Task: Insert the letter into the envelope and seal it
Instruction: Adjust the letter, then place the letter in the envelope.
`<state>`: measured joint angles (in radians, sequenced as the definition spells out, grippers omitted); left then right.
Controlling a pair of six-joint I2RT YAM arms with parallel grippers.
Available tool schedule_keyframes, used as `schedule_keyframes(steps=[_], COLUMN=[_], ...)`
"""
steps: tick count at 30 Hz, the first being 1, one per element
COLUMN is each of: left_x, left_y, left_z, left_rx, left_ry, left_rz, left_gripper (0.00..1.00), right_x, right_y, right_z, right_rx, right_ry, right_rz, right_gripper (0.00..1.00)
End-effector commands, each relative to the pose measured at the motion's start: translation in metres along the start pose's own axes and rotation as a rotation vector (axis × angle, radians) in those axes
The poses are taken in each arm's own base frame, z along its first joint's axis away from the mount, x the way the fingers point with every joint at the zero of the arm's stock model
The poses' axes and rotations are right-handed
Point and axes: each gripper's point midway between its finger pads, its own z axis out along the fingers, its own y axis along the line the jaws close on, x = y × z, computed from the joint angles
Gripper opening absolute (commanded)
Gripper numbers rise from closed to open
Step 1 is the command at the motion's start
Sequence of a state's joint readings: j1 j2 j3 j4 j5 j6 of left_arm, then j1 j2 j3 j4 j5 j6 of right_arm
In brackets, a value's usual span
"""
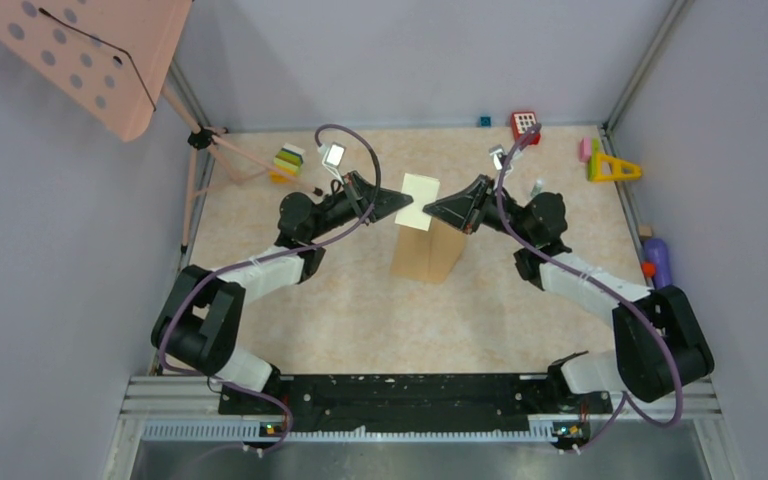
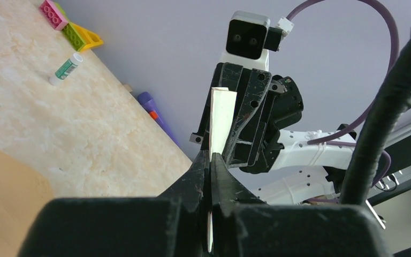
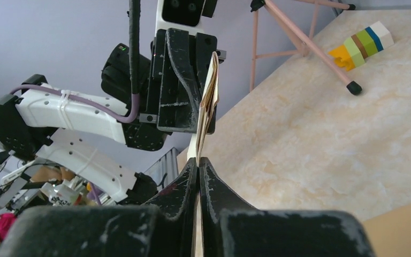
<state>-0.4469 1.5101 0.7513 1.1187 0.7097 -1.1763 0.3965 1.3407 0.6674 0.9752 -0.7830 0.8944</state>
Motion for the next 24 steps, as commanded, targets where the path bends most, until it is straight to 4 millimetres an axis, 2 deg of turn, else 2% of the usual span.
schedule_keyframes(steps=[1,3,6,7,10,12,14,18,21,24], left_x=[-0.002,-0.002,-0.011,-0.019,-0.047,-0.059,-0.062,-0.05,-0.04,-0.029], left_y=[-0.01,-0.01,-0.01,-0.007,0.013,0.031,0.056,0.115,0.14,0.16], left_z=[0.002,0.002,-0.001,-0.005,-0.024,-0.037,-0.044,-0.059,-0.068,-0.075], left_rx=[0.048,0.049,0.032,0.015,-0.073,-0.15,-0.247,-0.48,-0.546,-0.594], left_ry=[-0.012,-0.005,-0.004,-0.013,-0.072,-0.092,-0.076,0.023,0.039,0.048], left_rz=[0.05,0.06,0.086,0.093,0.133,0.204,0.241,0.215,0.214,0.176], left_gripper=[0.05,0.21,0.58,0.66,0.82,0.85,0.92,0.95,0.95,0.97], right_x=[-0.01,-0.01,-0.011,-0.011,-0.012,-0.006,0.0,0.016,0.031,0.036], right_y=[0.017,0.016,0.005,0.002,-0.019,-0.039,-0.064,-0.111,-0.141,-0.162], right_z=[0.006,0.006,0.004,0.002,-0.005,-0.011,-0.019,-0.04,-0.06,-0.073], right_rx=[-0.069,-0.06,0.02,0.042,0.145,0.222,0.321,0.508,0.624,0.719], right_ry=[-0.009,-0.003,0.001,0.001,-0.008,0.009,0.033,0.095,0.119,0.13], right_rz=[-0.052,-0.051,-0.06,-0.066,-0.05,-0.013,0.01,0.034,0.055,0.075], right_gripper=[0.0,0.0,0.0,0.0,0.0,0.0,0.0,0.0,0.0,0.0])
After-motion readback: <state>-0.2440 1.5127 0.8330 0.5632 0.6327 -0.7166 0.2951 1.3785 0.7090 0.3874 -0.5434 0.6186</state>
